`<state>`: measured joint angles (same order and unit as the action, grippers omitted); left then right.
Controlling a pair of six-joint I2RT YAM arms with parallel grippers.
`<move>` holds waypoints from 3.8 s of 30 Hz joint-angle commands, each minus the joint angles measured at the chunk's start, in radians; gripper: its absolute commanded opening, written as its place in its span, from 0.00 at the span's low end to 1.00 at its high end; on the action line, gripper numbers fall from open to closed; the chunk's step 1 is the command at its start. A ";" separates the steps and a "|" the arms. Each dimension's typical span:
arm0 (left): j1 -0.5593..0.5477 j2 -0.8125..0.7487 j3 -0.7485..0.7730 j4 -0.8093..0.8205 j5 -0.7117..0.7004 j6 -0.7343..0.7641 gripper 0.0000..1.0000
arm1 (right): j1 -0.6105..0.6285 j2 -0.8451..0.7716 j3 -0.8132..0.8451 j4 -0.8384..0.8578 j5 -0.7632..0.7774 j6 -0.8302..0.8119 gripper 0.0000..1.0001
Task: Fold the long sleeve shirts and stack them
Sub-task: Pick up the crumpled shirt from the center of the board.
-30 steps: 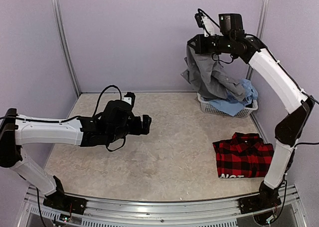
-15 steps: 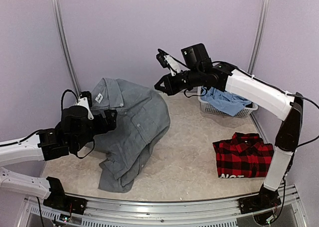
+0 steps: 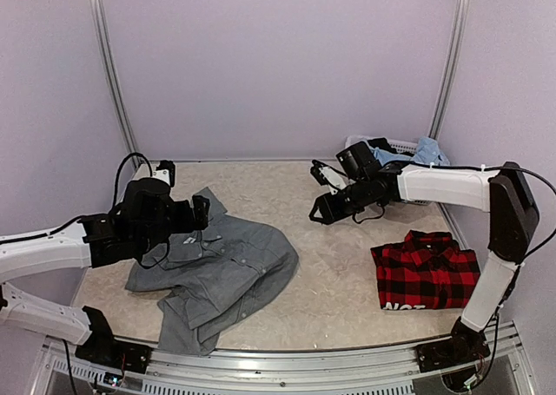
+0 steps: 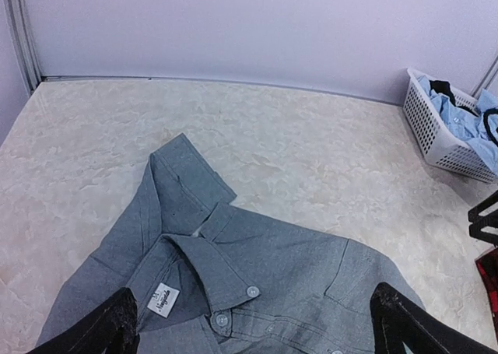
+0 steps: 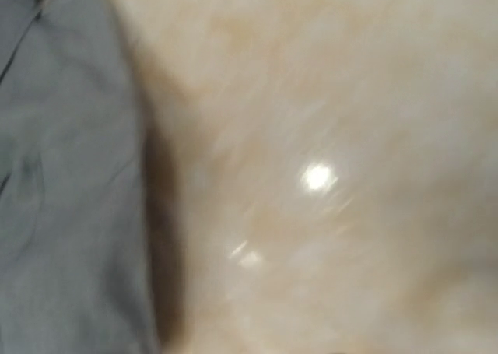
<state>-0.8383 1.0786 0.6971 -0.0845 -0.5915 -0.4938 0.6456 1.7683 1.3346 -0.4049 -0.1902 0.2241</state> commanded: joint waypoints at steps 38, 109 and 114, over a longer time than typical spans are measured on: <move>0.229 0.092 -0.102 0.074 0.444 0.058 0.99 | 0.149 -0.188 -0.029 -0.207 0.082 -0.109 0.00; 0.030 0.736 0.347 0.212 0.880 0.341 0.00 | -0.152 0.019 0.235 -0.250 0.299 -0.253 0.05; 0.065 0.667 0.303 0.249 0.894 0.219 0.00 | -0.152 0.029 0.237 -0.216 0.278 -0.245 0.38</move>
<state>-0.8024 1.8107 1.0405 0.1146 0.2768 -0.1600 0.5026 1.7866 1.5528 -0.6651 0.1143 -0.0349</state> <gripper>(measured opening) 0.004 0.245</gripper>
